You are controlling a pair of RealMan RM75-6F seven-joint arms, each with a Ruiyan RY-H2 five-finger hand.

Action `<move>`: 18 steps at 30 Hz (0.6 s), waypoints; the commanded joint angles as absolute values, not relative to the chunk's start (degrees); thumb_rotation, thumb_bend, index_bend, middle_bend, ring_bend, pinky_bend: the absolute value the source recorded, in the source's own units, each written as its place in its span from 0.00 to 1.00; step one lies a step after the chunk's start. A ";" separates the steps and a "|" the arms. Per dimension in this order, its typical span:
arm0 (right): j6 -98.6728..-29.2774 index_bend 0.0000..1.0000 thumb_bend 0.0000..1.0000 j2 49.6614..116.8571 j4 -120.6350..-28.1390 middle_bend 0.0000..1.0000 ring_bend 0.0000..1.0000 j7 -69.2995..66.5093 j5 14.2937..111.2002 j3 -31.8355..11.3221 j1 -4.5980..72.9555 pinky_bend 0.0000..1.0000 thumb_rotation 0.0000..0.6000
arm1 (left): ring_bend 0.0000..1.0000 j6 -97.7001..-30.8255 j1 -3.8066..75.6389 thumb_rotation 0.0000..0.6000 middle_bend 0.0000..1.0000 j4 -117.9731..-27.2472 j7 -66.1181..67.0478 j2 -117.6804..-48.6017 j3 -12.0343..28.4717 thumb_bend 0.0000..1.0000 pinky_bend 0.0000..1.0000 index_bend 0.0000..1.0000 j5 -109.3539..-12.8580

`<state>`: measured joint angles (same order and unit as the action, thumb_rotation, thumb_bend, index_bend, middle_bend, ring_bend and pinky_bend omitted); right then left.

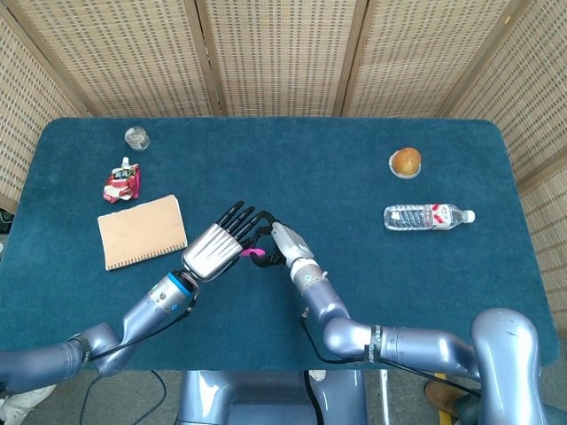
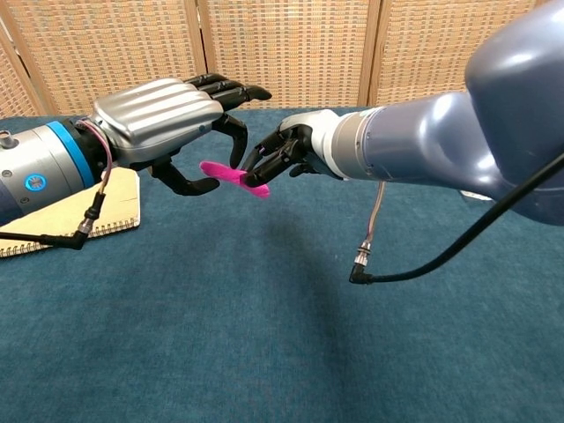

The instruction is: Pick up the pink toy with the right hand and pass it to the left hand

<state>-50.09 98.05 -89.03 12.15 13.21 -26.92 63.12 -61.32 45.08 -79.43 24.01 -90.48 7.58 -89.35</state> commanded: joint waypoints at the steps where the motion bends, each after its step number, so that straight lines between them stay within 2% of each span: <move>1: -50.05 0.66 0.58 97.99 -88.97 0.11 0.00 12.03 13.26 -26.85 63.11 0.00 1.00 | 0.00 -61.71 45.15 1.00 0.00 -79.09 24.13 -90.73 7.54 0.37 0.00 0.51 -89.51; 18: -49.48 0.66 0.58 97.60 -89.11 0.12 0.00 11.19 13.34 -26.37 63.02 0.00 1.00 | 0.00 -61.41 45.91 1.00 0.00 -78.10 25.37 -92.00 7.82 0.37 0.00 0.51 -88.16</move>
<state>-49.49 97.60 -89.10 11.20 13.33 -26.38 63.03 -61.45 45.88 -78.12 25.34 -91.97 7.81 -88.19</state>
